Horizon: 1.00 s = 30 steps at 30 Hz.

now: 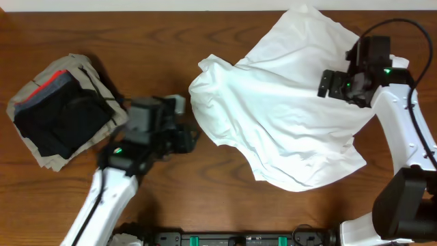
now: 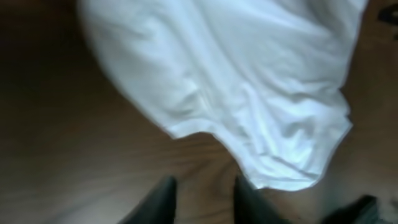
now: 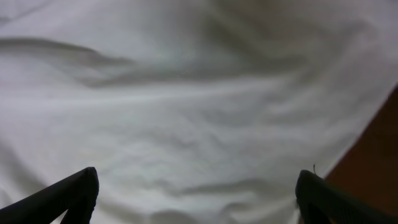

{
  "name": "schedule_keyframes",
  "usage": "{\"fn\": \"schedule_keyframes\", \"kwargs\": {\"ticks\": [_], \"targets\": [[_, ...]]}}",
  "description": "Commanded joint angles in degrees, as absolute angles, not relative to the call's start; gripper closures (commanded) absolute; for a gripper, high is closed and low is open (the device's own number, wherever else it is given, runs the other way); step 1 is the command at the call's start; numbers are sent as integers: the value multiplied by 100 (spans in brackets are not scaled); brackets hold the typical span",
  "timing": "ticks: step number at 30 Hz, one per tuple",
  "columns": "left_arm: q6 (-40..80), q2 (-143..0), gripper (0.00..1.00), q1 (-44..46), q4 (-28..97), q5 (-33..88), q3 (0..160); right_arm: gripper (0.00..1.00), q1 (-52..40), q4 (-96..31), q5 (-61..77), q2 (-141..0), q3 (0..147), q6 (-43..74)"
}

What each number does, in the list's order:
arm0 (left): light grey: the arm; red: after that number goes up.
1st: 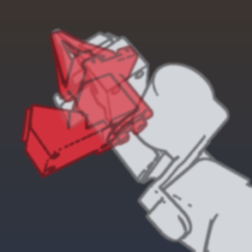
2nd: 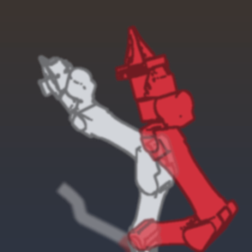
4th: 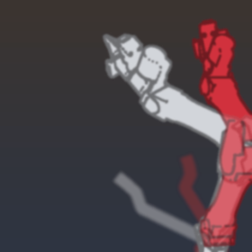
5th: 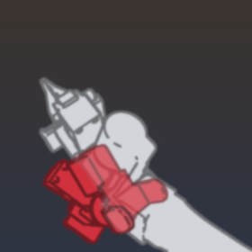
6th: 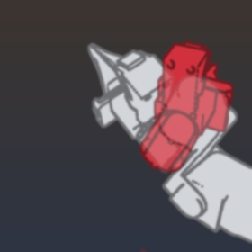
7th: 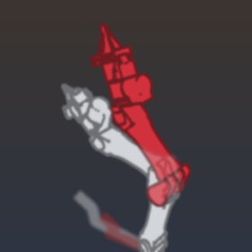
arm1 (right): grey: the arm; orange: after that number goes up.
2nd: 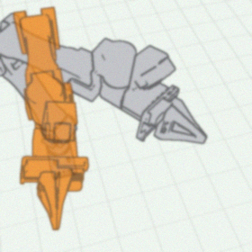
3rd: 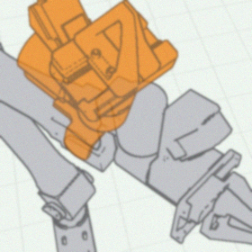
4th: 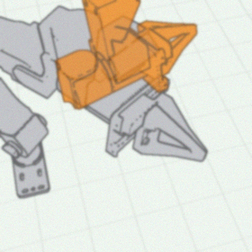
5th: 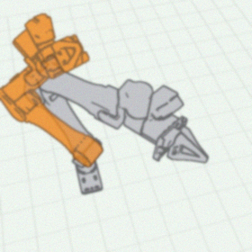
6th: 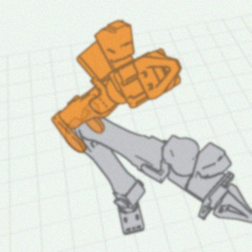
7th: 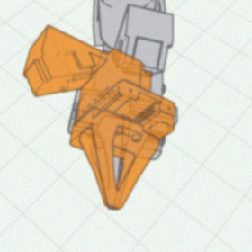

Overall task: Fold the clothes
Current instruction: 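Drag the white T-shirt leftward toward the table center with the right gripper, then grasp the shirt's left edge with the left gripper and pull it left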

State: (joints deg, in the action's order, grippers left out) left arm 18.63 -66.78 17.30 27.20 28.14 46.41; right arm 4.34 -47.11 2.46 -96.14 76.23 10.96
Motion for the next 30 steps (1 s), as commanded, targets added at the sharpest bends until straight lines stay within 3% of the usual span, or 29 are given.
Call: {"fn": "schedule_keyframes", "kwargs": {"ticks": [1,3,4,11,17,25,30], "targets": [[2185,-7358,81,2228,2141,2856,4711,1,508,-4790,189,-9568,7714,928],[2355,-7848,93,2434,1616,2700,4711,1,508,-4858,189,-9568,7714,921],[2471,-8068,94,2502,1402,2630,4711,1,508,-4888,189,-9568,7714,908],[3065,-9714,94,2650,233,2606,4711,1,508,-4952,187,-9550,7714,906],[3072,-10383,94,2644,82,2567,4711,1,508,-4963,191,-9546,7714,910],[3059,-10770,94,2556,93,716,4711,1,508,-5188,198,-9509,7714,915],[3050,-10785,94,2003,-34,161,4724,1,508,-5269,198,-9478,7714,917]]}}
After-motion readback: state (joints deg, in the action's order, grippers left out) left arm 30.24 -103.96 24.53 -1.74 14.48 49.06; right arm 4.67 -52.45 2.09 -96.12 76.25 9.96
